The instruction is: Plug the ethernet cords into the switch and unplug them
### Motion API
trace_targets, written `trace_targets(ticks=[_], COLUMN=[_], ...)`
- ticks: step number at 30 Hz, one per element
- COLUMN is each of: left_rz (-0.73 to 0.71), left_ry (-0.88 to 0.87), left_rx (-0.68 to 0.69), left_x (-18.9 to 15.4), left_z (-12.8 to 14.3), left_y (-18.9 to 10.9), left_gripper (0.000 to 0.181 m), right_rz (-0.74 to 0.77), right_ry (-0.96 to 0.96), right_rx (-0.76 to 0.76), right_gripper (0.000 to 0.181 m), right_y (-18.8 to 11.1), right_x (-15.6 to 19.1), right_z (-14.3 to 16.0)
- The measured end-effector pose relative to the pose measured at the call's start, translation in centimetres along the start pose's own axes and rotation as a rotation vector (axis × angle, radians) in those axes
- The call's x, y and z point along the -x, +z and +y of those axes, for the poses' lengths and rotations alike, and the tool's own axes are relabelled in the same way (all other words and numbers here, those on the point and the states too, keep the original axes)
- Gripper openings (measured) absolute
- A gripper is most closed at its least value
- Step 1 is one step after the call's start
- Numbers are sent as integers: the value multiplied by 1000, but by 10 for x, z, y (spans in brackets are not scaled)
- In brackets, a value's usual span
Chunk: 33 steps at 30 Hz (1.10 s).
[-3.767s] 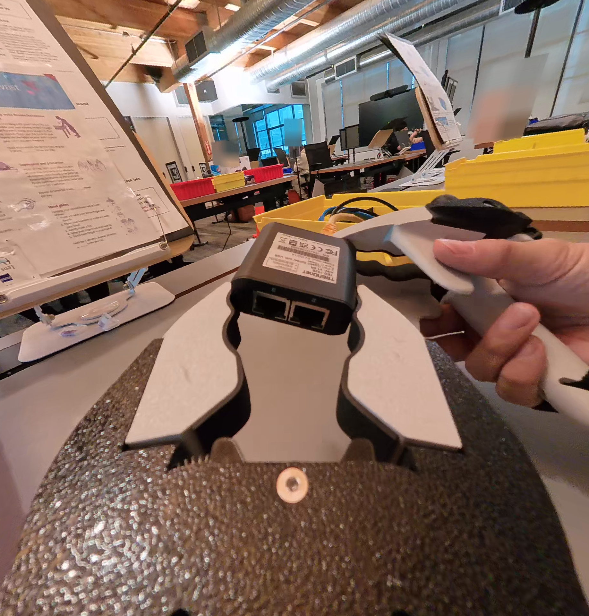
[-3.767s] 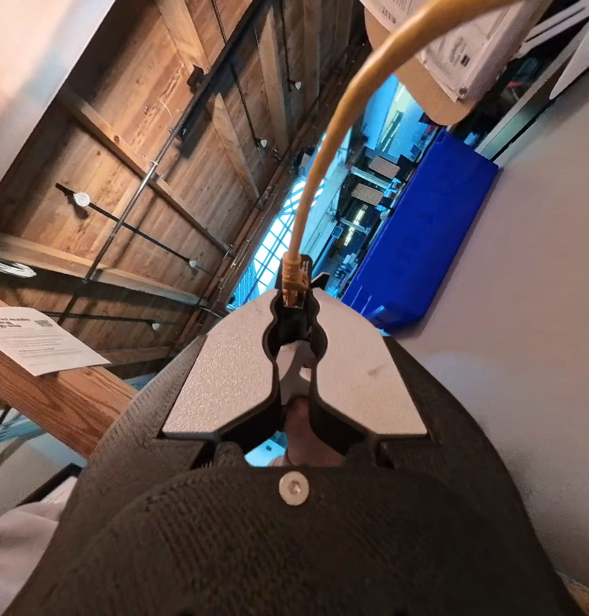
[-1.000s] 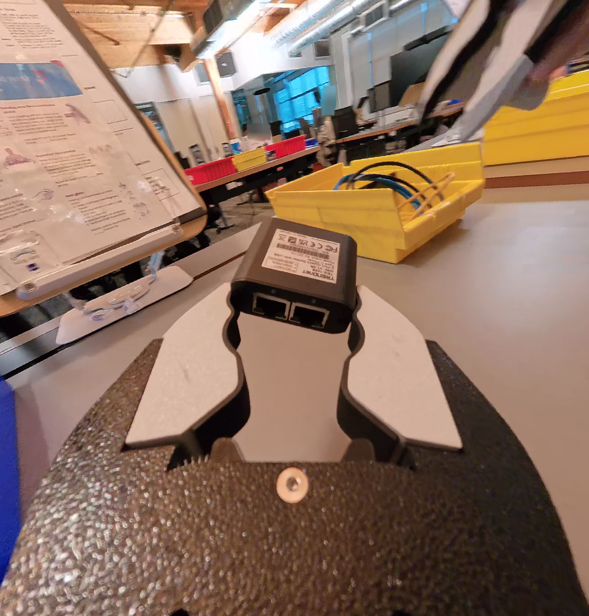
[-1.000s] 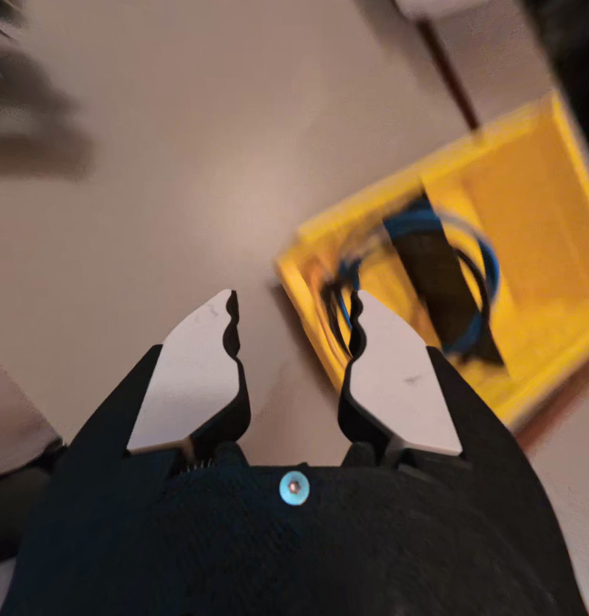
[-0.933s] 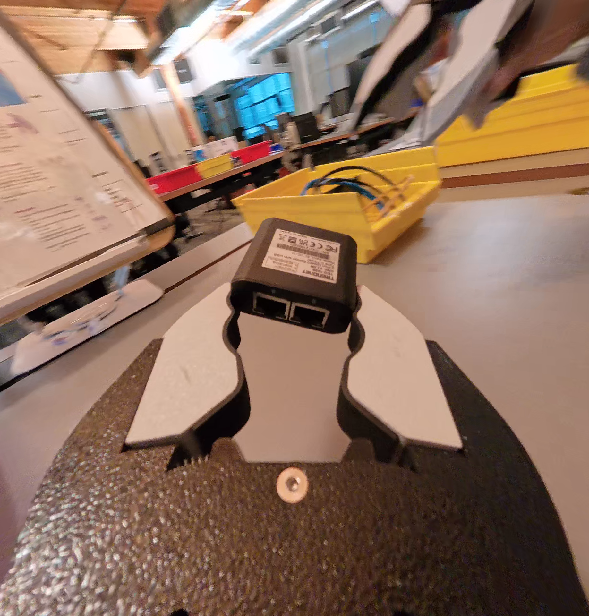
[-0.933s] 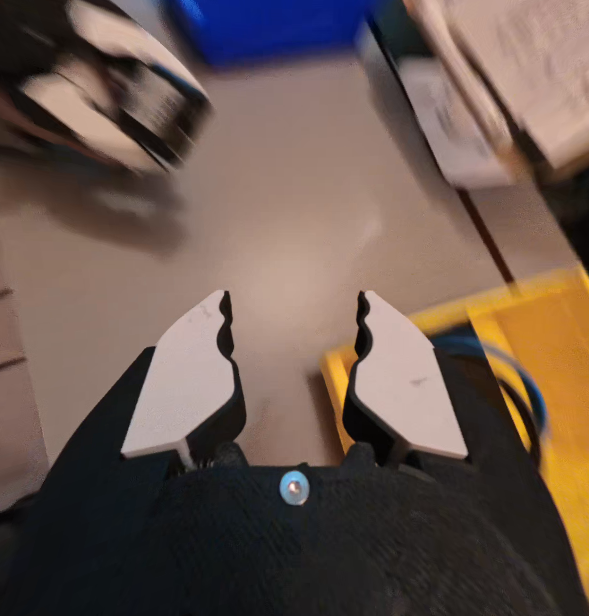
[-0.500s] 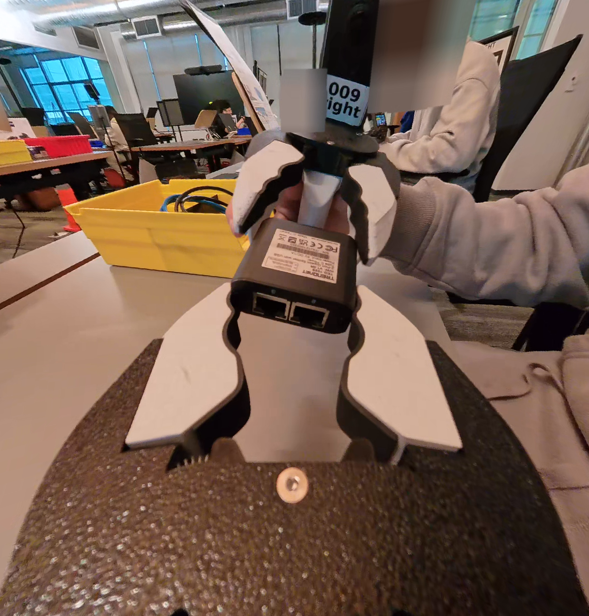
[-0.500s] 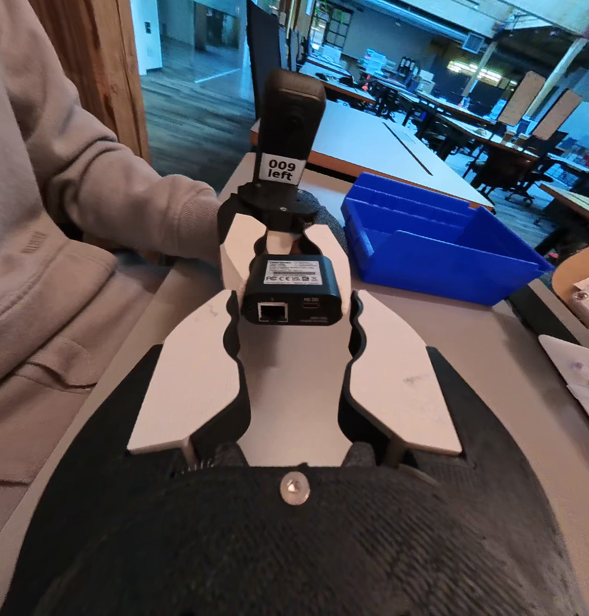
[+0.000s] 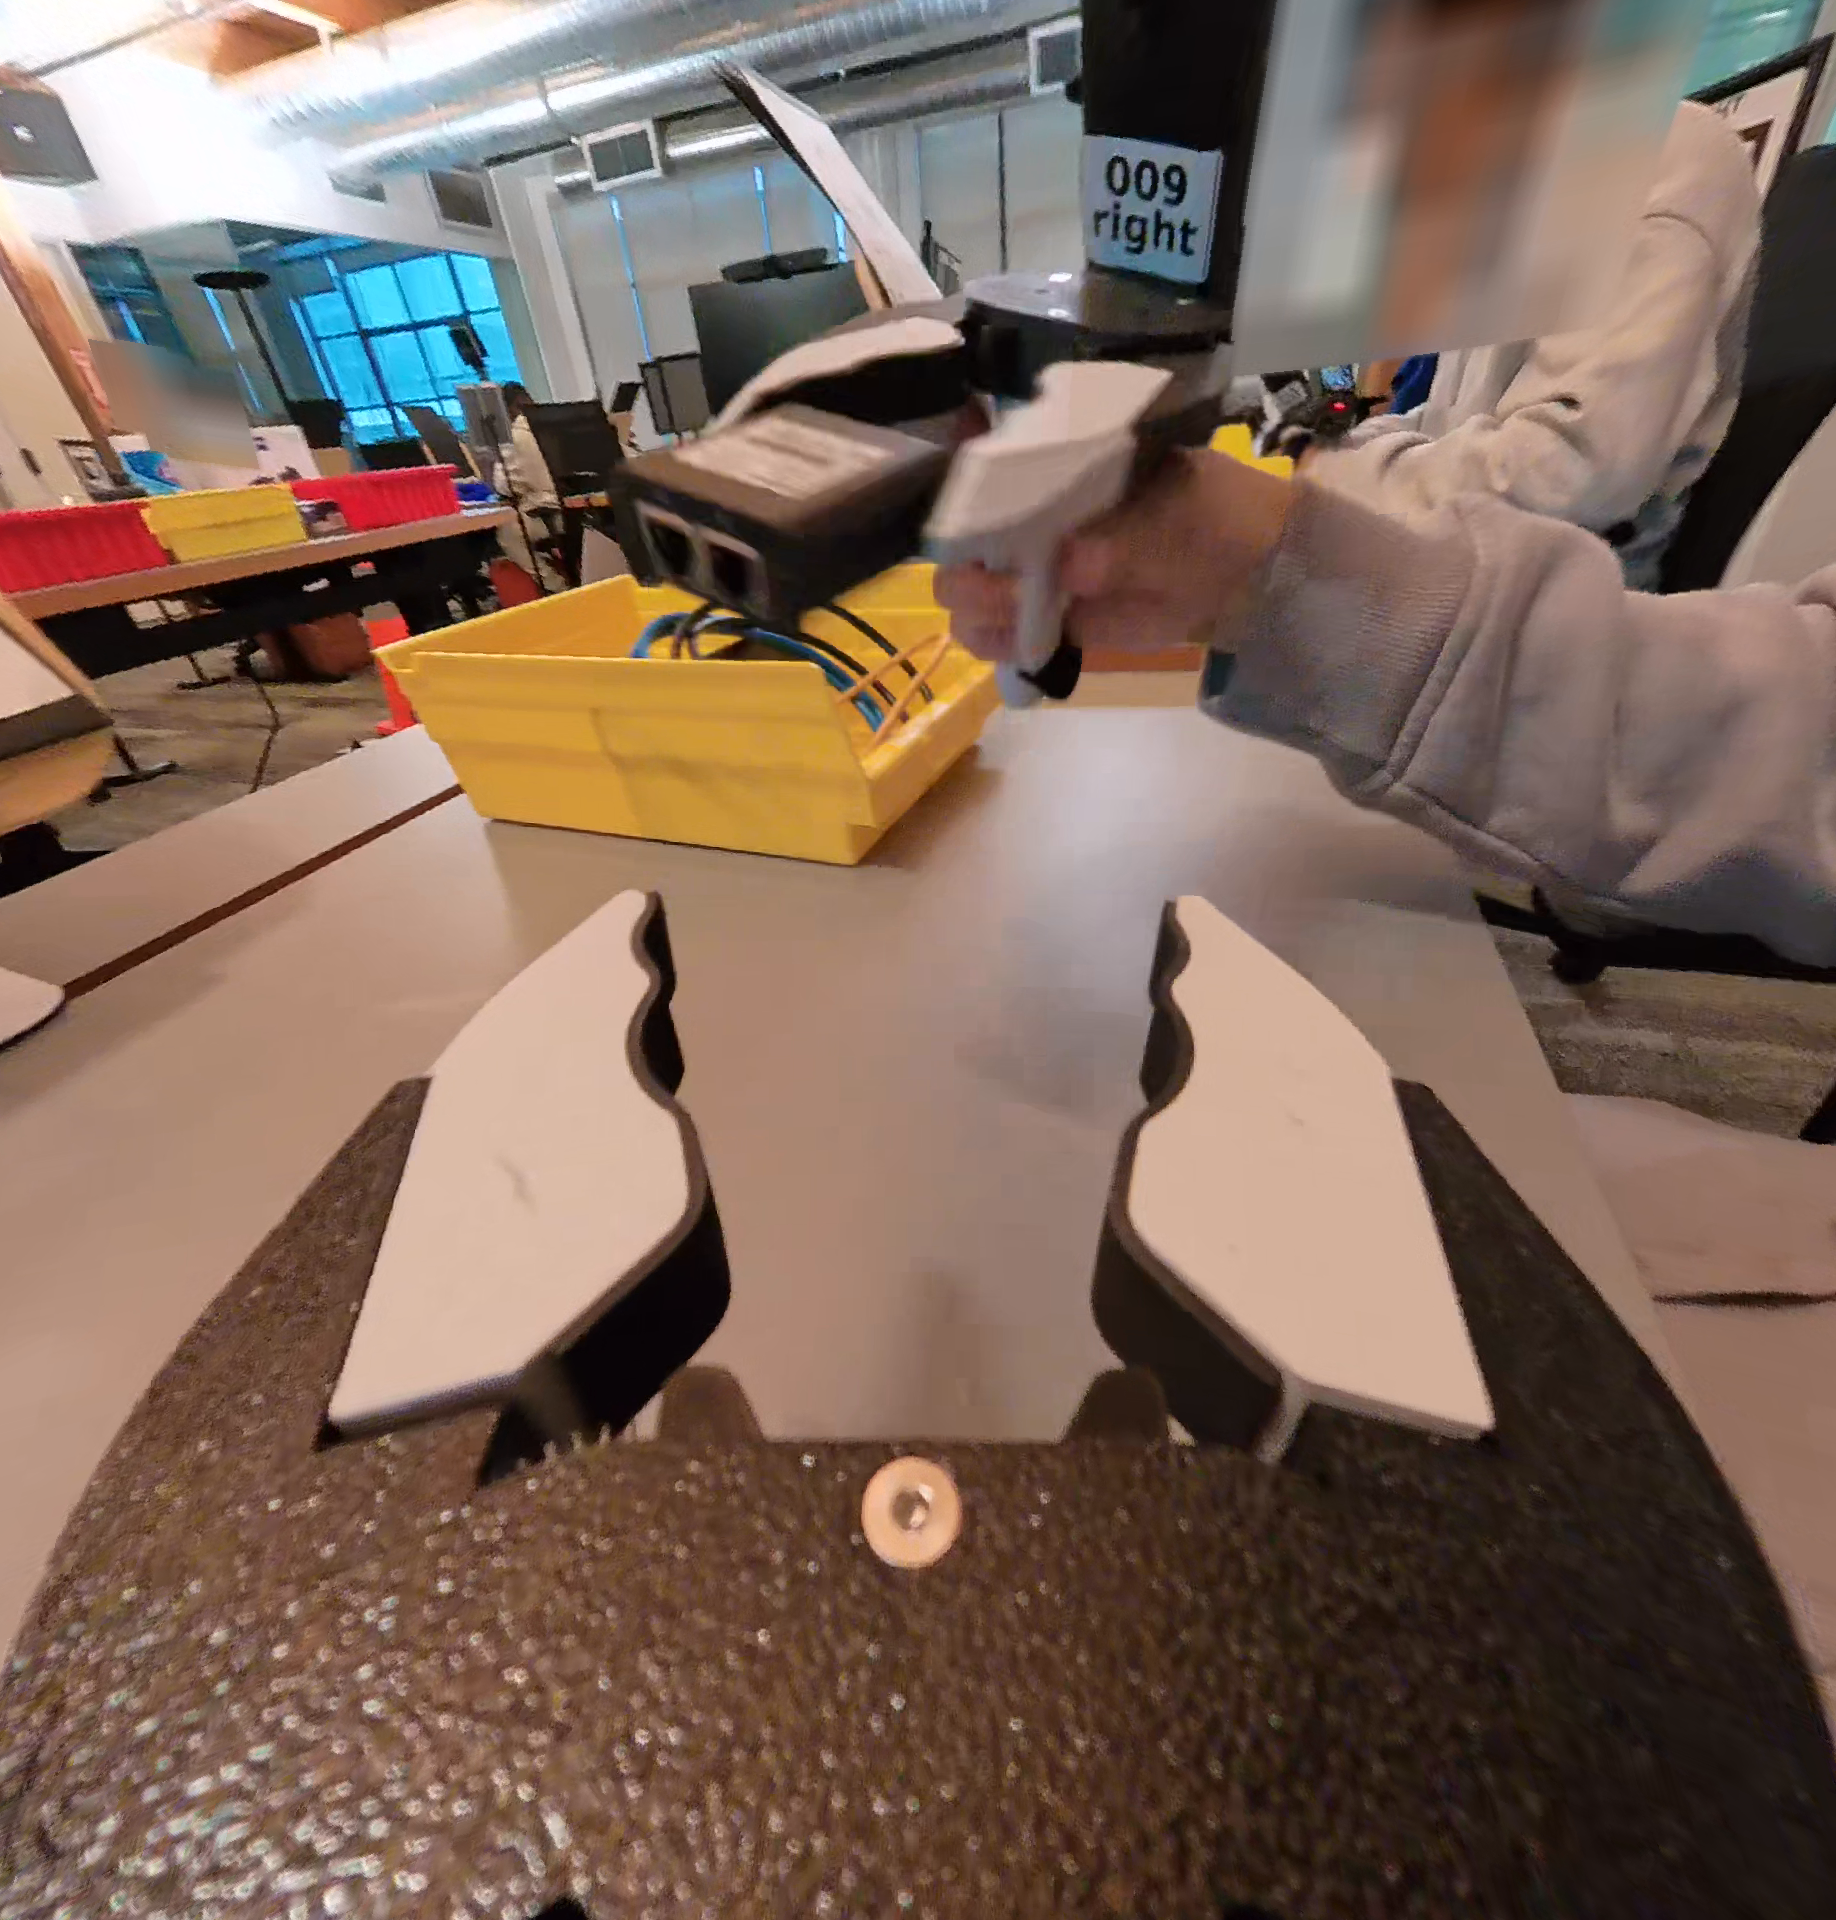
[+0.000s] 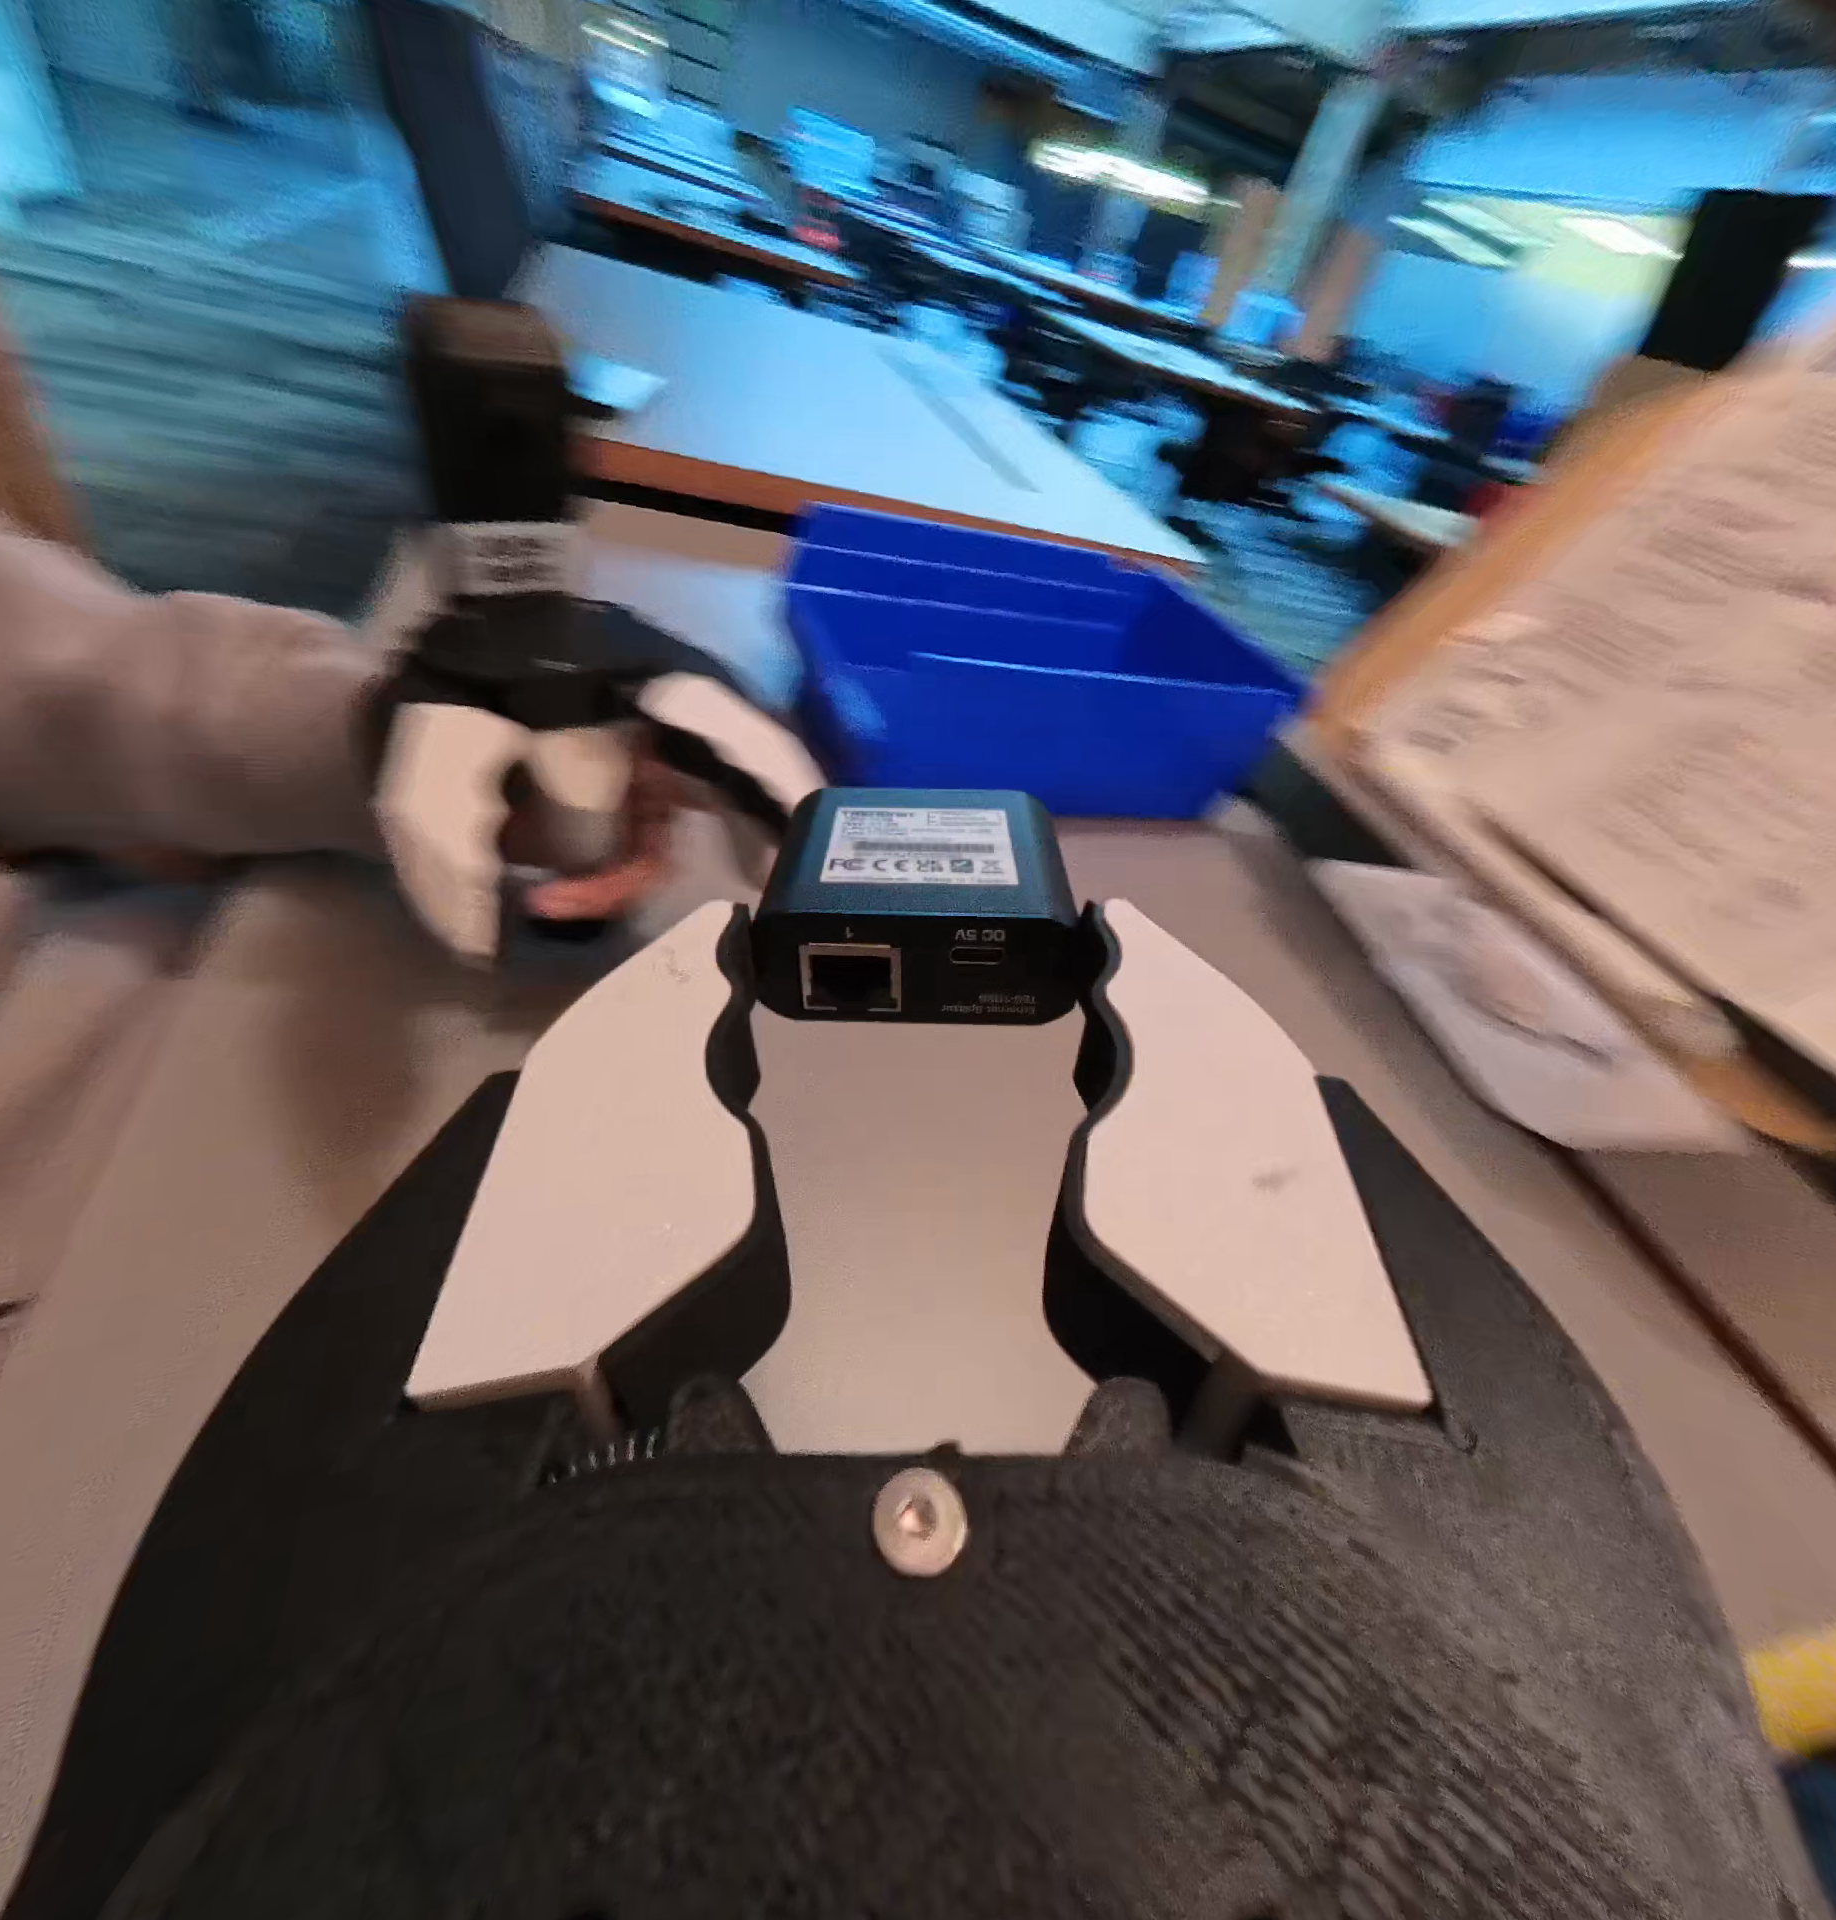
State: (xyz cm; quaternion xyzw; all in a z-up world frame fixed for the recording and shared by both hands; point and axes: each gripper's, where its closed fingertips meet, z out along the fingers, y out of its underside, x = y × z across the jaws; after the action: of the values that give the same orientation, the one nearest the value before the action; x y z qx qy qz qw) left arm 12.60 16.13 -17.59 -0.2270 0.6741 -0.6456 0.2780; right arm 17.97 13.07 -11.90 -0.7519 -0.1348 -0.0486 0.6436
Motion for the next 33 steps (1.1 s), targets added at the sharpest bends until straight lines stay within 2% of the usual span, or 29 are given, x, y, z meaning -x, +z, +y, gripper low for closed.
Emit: trace_targets(ticks=[2,6,8,10,11,13,15,17,20,22,25,29,31,33], left_rz=[-9,-38,-44,-49,-53,-48,-48,-49,-58,-64,-102,-189,-245,-277], left_ry=[-10,-33,-27,-10,0,23,34,34,20,16,22,59,23,-54], left_rx=[-6,19,26,37,47,66,78,77,70,72,112,228,251,235], left_x=[3,9,9,8,7,4,3,4,6,7,11,19,26,33], left_z=[1,9,9,11,12,14,15,15,14,15,20,34,35,27], left_y=[-1,0,1,2,3,5,6,6,5,5,8,18,34,64], left_gripper=[83,77,76,74,74,74,74,73,73,73,73,74,75,75], right_rz=[316,716,839,863,856,893,862,862,949,961,967,971,996,1040], right_ry=[-14,33,98,165,205,212,310,311,251,212,209,217,212,255], right_rx=[115,393,564,716,769,781,837,823,772,750,691,497,408,354], right_gripper=[60,60,60,60,60,59,59,59,74,74,78,78,77,77], right_y=[-32,-101,-128,-142,-144,-149,-151,-151,-161,-167,-177,-183,-191,-204], right_x=[-67,-187,-234,-262,-270,-286,-288,-292,-298,-290,-256,-178,-148,-133], right_z=[9,40,67,98,112,127,148,158,145,131,108,81,74,74])
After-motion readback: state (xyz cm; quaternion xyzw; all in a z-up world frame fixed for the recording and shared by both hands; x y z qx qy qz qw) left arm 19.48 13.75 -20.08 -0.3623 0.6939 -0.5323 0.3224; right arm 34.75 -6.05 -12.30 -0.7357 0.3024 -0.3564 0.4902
